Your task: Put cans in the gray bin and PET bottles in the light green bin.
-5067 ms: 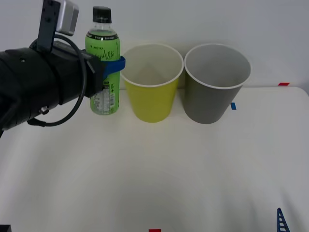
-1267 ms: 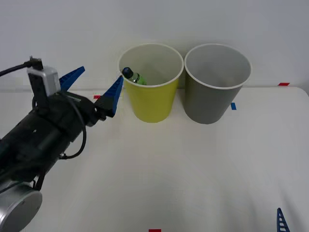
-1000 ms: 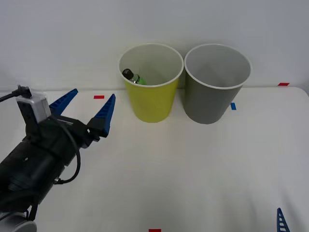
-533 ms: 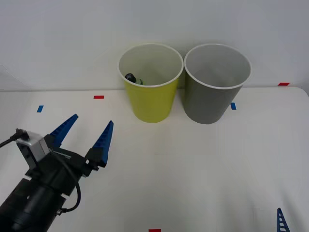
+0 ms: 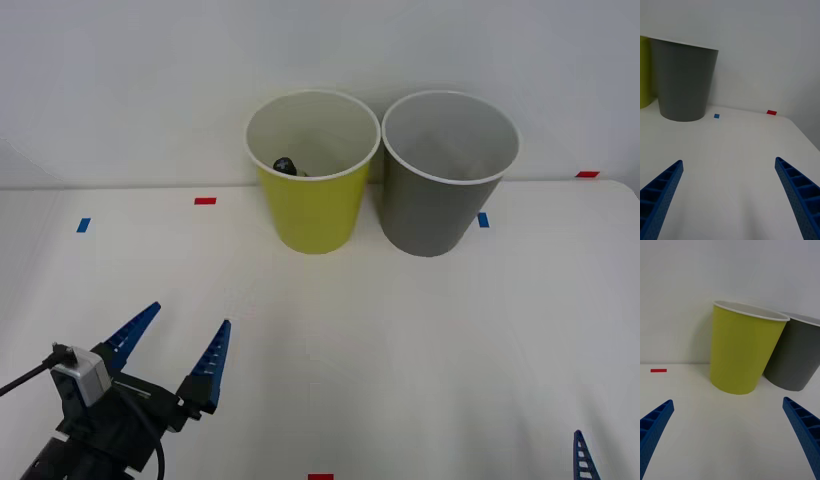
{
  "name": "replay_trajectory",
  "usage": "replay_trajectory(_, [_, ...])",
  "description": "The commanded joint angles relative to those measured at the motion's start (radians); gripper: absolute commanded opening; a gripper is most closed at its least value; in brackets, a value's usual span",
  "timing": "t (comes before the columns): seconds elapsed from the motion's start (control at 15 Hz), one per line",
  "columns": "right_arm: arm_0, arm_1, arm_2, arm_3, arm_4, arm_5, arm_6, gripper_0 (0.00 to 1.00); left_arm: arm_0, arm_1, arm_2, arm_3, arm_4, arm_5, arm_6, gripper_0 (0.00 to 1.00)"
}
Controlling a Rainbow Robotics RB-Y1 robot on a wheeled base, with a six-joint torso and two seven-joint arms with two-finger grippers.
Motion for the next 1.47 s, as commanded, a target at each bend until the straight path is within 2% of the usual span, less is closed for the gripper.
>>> replay_trajectory(0.07, [0.0, 0.0, 0.0, 0.0, 0.0, 0.0, 0.0, 0.84, 0.056, 0.009, -0.022, 0.003, -0.028, -0.073, -0.034, 1.0])
replay_trajectory(0.2, [0.0, 0.0, 0.0, 0.0, 0.0, 0.0, 0.0, 0.84, 0.1, 0.026, -0.011, 0.058, -0.092, -0.177, -0.097, 1.0])
replay_trajectory(0.33, [0.0, 0.0, 0.0, 0.0, 0.0, 0.0, 0.0, 0.84, 0.112, 0.016, -0.01, 0.145, -0.123, -0.277, -0.111, 1.0])
replay_trajectory(0.47, [0.0, 0.0, 0.0, 0.0, 0.0, 0.0, 0.0, 0.85, 0.131, 0.003, 0.013, 0.207, -0.138, -0.321, -0.131, 1.0])
replay_trajectory(0.6, [0.0, 0.0, 0.0, 0.0, 0.0, 0.0, 0.0, 0.85, 0.197, -0.039, 0.09, 0.219, -0.158, -0.337, -0.169, 1.0])
replay_trajectory(0.73, [0.0, 0.0, 0.0, 0.0, 0.0, 0.0, 0.0, 0.85, 0.25, -0.109, 0.174, 0.219, -0.166, -0.369, -0.232, 1.0])
replay_trajectory(0.8, [0.0, 0.0, 0.0, 0.0, 0.0, 0.0, 0.0, 0.85, 0.255, -0.126, 0.19, 0.219, -0.165, -0.375, -0.227, 1.0])
replay_trajectory(1.0, [0.0, 0.0, 0.0, 0.0, 0.0, 0.0, 0.0, 0.84, 0.287, -0.149, 0.191, 0.22, -0.154, -0.396, -0.21, 1.0])
replay_trajectory(1.27, [0.0, 0.0, 0.0, 0.0, 0.0, 0.0, 0.0, 0.85, 0.37, -0.149, 0.156, 0.219, -0.157, -0.495, -0.175, 1.0])
replay_trajectory(1.47, [0.0, 0.0, 0.0, 0.0, 0.0, 0.0, 0.0, 0.85, 0.387, -0.151, 0.131, 0.222, -0.169, -0.525, -0.152, 1.0])
